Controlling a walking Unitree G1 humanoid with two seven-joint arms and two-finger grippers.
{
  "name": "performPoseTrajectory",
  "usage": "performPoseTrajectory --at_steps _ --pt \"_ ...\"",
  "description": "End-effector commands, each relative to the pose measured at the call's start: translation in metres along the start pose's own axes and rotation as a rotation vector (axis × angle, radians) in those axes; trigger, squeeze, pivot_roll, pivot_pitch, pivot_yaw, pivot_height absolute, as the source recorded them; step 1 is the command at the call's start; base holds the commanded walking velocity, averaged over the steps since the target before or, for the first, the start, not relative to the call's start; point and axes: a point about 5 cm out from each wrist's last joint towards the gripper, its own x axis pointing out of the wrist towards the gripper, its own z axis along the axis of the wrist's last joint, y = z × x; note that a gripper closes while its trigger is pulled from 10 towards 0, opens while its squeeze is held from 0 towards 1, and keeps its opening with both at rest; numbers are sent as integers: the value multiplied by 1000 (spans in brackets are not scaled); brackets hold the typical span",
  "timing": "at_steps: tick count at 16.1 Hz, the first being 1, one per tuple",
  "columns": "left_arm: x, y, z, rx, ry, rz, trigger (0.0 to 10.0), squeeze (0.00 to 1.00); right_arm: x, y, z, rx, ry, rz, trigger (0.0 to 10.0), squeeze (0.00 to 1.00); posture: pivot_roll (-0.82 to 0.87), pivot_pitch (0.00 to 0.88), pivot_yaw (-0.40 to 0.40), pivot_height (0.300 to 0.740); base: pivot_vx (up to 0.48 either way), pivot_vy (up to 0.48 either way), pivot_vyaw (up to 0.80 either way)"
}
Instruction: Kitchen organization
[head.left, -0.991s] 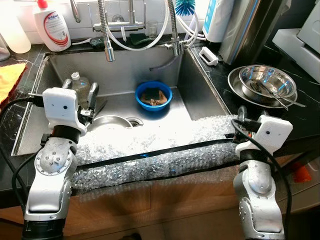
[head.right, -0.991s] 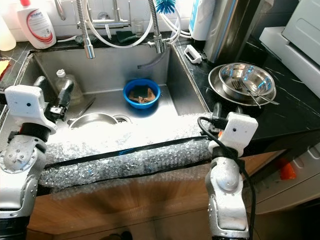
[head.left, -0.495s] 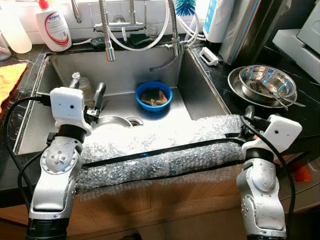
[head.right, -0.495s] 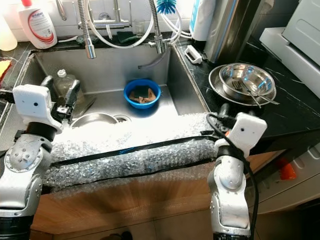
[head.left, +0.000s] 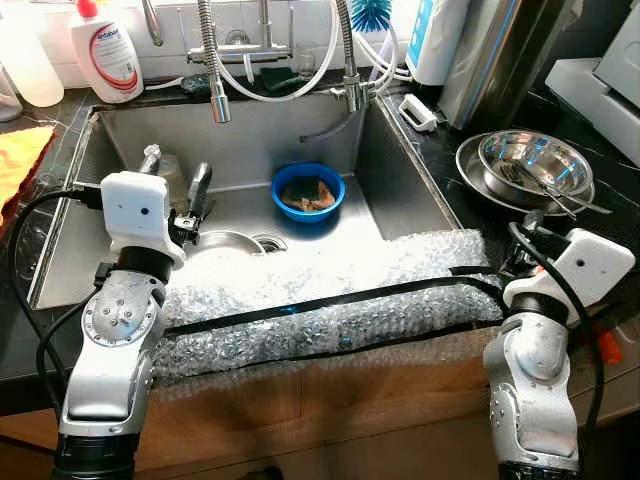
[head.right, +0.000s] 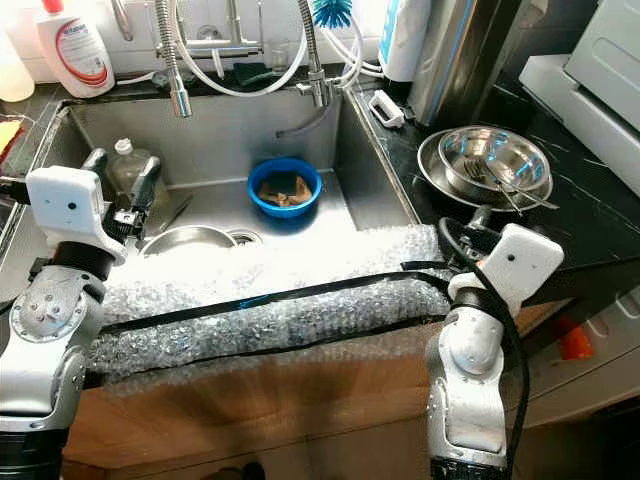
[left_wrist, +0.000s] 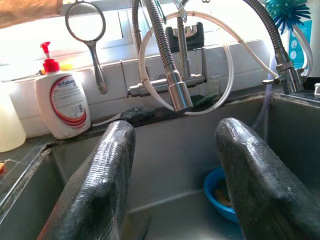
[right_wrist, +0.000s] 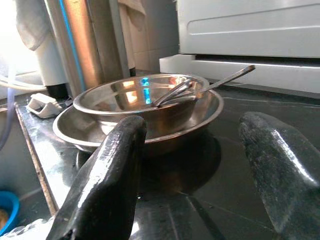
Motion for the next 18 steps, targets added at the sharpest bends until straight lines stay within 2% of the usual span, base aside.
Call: performPoseTrajectory --at_steps 1,6,15,16,17,18 --pt "3 -4 5 3 -14 -12 10000 0 2 1 3 13 -8 -10 10000 0 58 141 -41 740 0 0 0" --pt "3 -12 7 -6 -22 -33 10000 0 4 9 11 57 -40 29 10000 0 58 141 -41 740 0 0 0" --pt "4 -14 7 -10 -24 -37 10000 0 6 5 12 37 -48 -1 10000 0 65 141 -41 740 0 0 0" --pt "4 -14 7 -11 -24 -36 10000 0 7 4 12 37 -50 -7 6275 0 63 140 -41 740 0 0 0" --pt "4 -14 8 -12 -24 -36 10000 0 7 4 12 37 -50 -7 6275 0 63 140 -41 740 0 0 0" --pt "4 -15 7 -12 -24 -37 10000 0 7 4 12 41 -51 -8 0 0 62 140 -41 740 0 0 0"
